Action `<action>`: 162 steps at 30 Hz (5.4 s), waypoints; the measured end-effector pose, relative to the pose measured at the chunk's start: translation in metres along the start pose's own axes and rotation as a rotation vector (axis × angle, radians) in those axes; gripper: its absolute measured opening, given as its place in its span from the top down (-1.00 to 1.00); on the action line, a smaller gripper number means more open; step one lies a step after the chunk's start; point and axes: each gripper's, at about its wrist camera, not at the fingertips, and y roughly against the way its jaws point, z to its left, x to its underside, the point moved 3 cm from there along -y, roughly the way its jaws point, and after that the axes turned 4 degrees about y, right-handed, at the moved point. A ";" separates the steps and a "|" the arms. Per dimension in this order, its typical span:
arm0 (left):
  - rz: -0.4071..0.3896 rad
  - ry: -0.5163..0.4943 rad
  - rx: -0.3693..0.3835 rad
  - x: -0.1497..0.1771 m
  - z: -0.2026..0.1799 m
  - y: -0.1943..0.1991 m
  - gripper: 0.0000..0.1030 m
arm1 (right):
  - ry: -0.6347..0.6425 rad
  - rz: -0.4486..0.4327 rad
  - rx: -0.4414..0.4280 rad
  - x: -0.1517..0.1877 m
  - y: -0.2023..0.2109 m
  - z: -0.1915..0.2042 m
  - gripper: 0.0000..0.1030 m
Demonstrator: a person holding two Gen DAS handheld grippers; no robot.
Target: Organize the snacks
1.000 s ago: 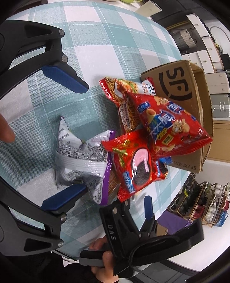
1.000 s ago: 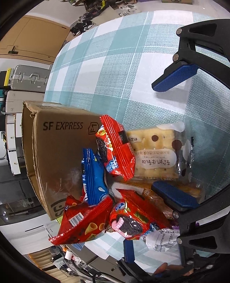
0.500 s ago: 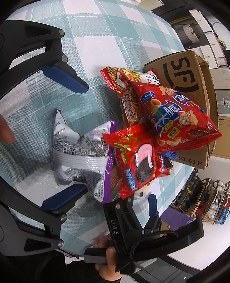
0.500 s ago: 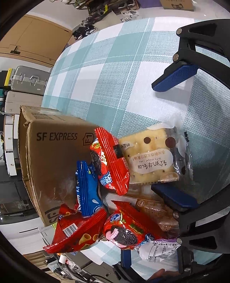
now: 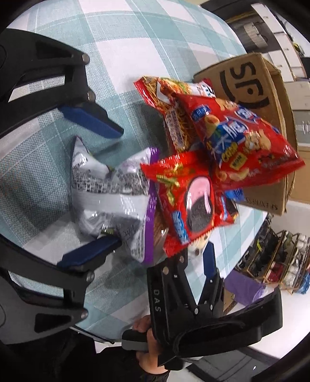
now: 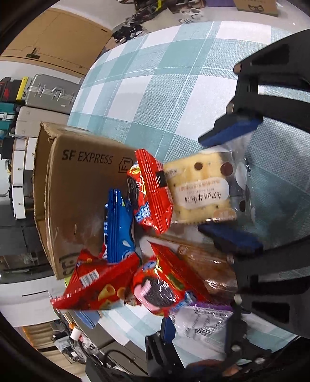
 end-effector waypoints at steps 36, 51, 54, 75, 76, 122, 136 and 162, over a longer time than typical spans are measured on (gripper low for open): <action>-0.188 0.146 -0.026 0.003 0.028 0.068 0.14 | -0.050 -0.143 0.012 0.026 0.069 0.011 -0.18; -0.277 0.192 -0.089 -0.009 0.033 0.105 0.14 | -0.064 -0.263 0.003 0.001 0.104 0.017 -0.18; -0.289 0.195 -0.098 -0.013 0.034 0.109 0.14 | -0.066 -0.274 0.003 -0.004 0.107 0.017 -0.18; -0.351 0.229 -0.133 -0.053 0.048 0.123 0.14 | -0.065 -0.350 0.018 -0.050 0.122 0.017 -0.18; -0.353 0.232 -0.134 -0.055 0.049 0.124 0.14 | -0.066 -0.352 0.020 -0.052 0.121 0.016 -0.18; -0.394 0.193 -0.153 -0.173 0.084 0.098 0.14 | -0.104 -0.367 0.023 -0.126 0.075 -0.022 -0.18; -0.371 0.194 -0.153 -0.203 0.097 0.071 0.14 | -0.098 -0.359 0.020 -0.142 0.059 -0.031 -0.18; -0.302 0.138 -0.208 -0.233 0.115 0.006 0.14 | -0.064 -0.307 0.016 -0.173 0.010 -0.038 -0.18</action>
